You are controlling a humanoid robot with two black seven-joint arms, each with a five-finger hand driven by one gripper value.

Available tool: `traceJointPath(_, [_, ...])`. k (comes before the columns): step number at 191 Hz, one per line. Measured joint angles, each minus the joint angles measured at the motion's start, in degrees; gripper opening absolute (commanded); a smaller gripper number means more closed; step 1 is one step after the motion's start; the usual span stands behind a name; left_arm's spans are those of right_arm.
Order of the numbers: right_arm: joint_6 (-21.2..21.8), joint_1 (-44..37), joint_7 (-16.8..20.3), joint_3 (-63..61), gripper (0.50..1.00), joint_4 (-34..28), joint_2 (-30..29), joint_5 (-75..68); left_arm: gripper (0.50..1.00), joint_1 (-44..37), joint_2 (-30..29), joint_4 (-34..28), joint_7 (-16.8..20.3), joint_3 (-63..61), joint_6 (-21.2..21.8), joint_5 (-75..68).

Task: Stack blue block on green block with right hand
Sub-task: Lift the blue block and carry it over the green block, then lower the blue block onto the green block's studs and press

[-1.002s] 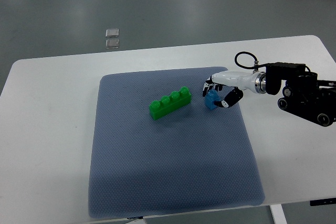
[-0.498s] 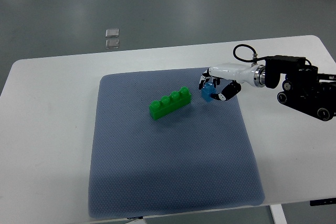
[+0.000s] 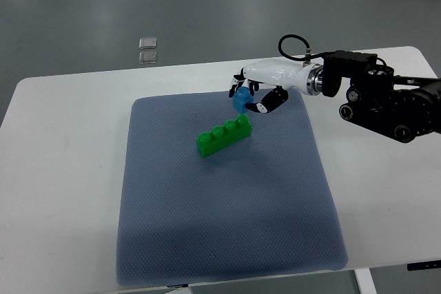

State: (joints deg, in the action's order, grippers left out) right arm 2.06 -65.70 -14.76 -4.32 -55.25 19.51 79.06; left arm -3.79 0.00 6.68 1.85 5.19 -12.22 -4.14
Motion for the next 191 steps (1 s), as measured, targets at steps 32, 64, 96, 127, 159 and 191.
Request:
traceJointPath(32, [-0.3, 0.4, 2.3, -0.4, 0.511, 0.2, -2.3, -0.7, 1.000, 0.0, 0.0, 0.0, 0.0, 0.0, 0.0, 0.0])
traceJointPath(64, [-0.5, 1.0, 2.7, -0.7, 0.513, 0.0, -2.5, -0.7, 1.000, 0.0, 0.0, 0.0, 0.0, 0.0, 0.0, 0.0])
traceJointPath(96, [-0.6, 1.3, 2.8, -0.7, 0.515, -0.9, -1.7, -0.7, 1.000, 0.0, 0.0, 0.0, 0.0, 0.0, 0.0, 0.0])
traceJointPath(127, [-0.6, 1.9, 4.2, -0.7, 0.517, -3.1, -0.2, -0.8, 1.000, 0.0, 0.0, 0.0, 0.0, 0.0, 0.0, 0.0])
traceJointPath(159, [-0.7, 2.8, 4.9, -0.8, 0.517, -3.9, -0.2, -0.8, 1.000, 0.0, 0.0, 0.0, 0.0, 0.0, 0.0, 0.0])
traceJointPath(191, [-0.7, 3.1, 5.0, -0.8, 0.519, -3.8, -0.7, -0.8, 1.000, 0.0, 0.0, 0.0, 0.0, 0.0, 0.0, 0.0])
